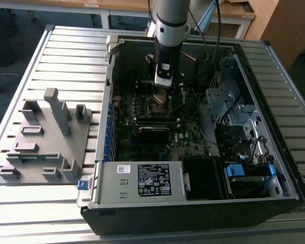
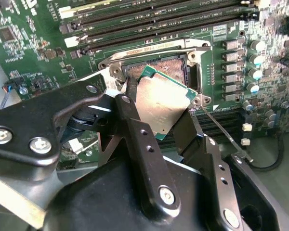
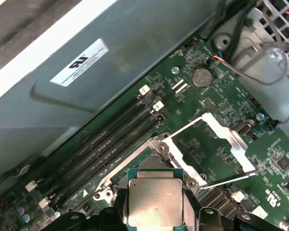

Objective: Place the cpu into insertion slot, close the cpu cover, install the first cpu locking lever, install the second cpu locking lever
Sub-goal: 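Place the cpu into insertion slot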

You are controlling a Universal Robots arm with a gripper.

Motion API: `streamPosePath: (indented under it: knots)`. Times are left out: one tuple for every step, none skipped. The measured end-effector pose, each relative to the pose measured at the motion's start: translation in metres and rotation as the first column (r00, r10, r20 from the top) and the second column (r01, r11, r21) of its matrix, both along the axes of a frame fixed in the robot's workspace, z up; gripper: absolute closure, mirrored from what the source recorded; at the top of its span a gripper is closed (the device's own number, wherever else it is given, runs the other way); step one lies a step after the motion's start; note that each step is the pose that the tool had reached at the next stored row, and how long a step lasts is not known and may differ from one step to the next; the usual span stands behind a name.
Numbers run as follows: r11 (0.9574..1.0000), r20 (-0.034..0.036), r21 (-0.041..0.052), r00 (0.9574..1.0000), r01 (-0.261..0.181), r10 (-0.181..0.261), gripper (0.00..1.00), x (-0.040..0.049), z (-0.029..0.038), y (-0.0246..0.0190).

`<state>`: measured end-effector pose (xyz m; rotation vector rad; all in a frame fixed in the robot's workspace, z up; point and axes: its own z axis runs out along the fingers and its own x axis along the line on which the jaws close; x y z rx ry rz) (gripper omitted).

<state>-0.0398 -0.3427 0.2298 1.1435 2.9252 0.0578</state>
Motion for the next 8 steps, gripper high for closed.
streamPosePath:
  knots:
    - [0.9999,0.0,0.0,0.9999,0.014,-0.014,0.46,0.0,-0.0001,0.0]
    - [0.9996,-0.0001,0.0,0.9996,0.027,-0.027,0.46,0.0,-0.0001,0.0]
    - [0.9993,-0.0001,0.0,0.9993,0.038,-0.038,0.46,0.0,-0.0002,0.0]
    - [0.9992,-0.0001,-0.0001,0.9992,0.041,-0.041,0.46,0.0,-0.0002,0.0]
    - [0.9992,0.0,0.0,0.9992,0.041,-0.041,0.46,0.0,-0.0002,0.0]
    - [0.9992,0.0,0.0,0.9992,0.041,-0.041,0.46,0.0,-0.0002,0.0]
    - [0.9992,0.0,0.0,0.9992,0.041,-0.041,0.46,0.0,-0.0002,0.0]
    - [0.9992,0.0,0.0,0.9992,0.041,-0.041,0.46,0.0,-0.0002,0.0]
